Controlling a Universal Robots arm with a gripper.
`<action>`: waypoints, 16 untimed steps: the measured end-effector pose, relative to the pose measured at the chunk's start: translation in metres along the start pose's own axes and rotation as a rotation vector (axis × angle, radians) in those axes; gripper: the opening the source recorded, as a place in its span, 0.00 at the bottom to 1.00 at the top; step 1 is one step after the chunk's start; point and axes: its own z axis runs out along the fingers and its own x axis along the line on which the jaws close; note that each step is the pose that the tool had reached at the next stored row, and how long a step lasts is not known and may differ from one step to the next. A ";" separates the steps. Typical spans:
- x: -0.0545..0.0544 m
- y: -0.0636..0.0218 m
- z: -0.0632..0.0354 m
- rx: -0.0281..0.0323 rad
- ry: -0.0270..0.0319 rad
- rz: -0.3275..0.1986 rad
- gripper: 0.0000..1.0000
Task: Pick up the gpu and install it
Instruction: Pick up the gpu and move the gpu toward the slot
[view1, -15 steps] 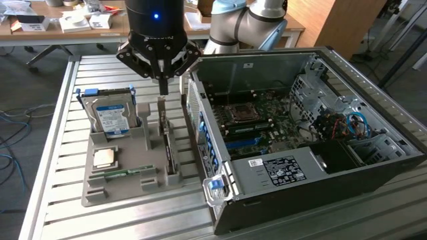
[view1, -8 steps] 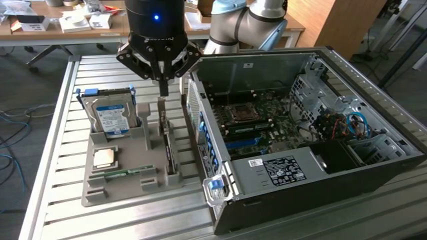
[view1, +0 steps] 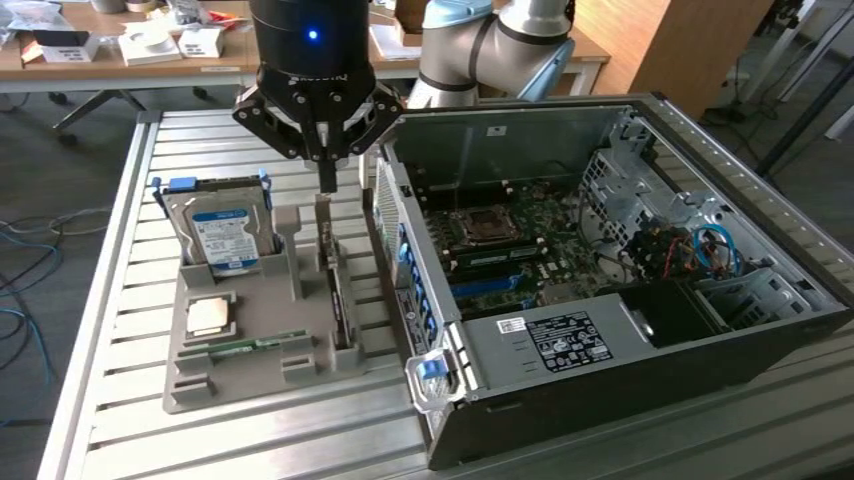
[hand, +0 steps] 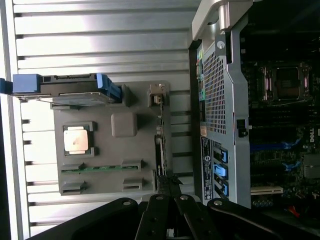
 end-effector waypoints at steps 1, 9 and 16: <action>0.000 0.0000 0.0000 0.0000 0.0000 0.000 0.11; 0.000 0.0000 0.0000 0.0001 0.0000 0.000 0.23; 0.000 0.0000 0.0000 0.0000 0.0000 0.000 0.47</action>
